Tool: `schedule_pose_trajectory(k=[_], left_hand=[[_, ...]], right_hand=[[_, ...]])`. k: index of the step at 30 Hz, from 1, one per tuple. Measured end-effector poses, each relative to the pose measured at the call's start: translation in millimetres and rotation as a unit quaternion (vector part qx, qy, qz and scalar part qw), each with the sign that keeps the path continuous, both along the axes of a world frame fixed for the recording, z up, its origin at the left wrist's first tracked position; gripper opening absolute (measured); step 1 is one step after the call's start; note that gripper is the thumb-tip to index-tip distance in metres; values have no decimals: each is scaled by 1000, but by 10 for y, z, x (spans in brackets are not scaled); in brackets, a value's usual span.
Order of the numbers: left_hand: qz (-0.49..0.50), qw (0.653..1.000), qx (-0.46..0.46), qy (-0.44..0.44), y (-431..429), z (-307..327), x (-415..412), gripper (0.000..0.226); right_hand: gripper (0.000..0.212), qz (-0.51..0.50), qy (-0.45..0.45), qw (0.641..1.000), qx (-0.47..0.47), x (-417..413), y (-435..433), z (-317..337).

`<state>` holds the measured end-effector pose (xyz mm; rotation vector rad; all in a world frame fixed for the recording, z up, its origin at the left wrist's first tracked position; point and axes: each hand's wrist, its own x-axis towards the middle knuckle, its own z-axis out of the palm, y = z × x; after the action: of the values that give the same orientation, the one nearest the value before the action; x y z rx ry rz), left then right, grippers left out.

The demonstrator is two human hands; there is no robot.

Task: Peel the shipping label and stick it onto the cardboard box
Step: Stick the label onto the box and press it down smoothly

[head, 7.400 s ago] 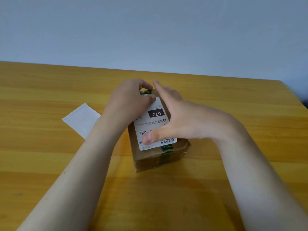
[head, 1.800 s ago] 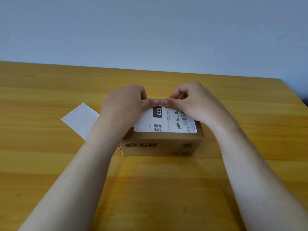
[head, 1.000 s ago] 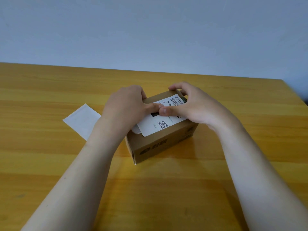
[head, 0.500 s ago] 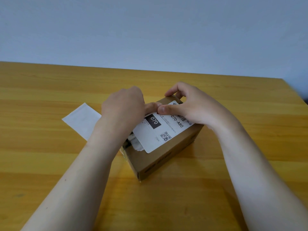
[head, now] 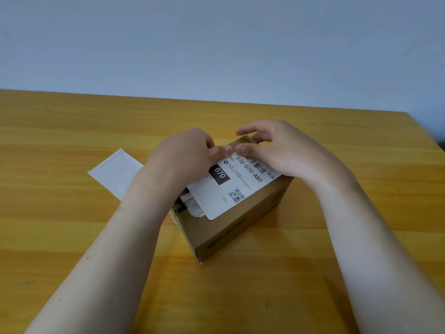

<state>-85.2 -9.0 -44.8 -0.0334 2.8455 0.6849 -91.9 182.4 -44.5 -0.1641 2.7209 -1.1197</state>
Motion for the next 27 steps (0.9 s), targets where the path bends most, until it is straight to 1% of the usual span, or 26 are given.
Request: schedule_pose_trajectory(k=[4,8,10,12,15,16,21,24,27], left_hand=[[10,1000,7,-15,-39,6,-21,47],[40,999,-35,7,-71,7,-38,39],[43,998,-40,18,-92,27,-30,36],[33,999,-22,16,-94,63,-18,40],[28,998,59,-13,-57,122,21,40],[24,997,73,-23,-46,130,30,40],[-28,996,66,-51,-44,131,50,46],[-35,998,37,-48,-36,103,42,49],[-25,999,-2,-23,-10,62,20,54]], right_hand=[[66,-6,13,998,53,77,1,83],[78,-17,-2,998,56,130,-34,163],[83,-11,-19,998,55,127,-61,156],[91,5,-40,998,39,116,-80,128],[101,37,-60,997,19,99,-79,92],[103,42,-62,997,14,96,-68,90],[103,53,-71,996,12,80,-7,90],[97,50,-71,996,-1,80,-12,85],[87,22,-67,998,-5,71,-26,62]])
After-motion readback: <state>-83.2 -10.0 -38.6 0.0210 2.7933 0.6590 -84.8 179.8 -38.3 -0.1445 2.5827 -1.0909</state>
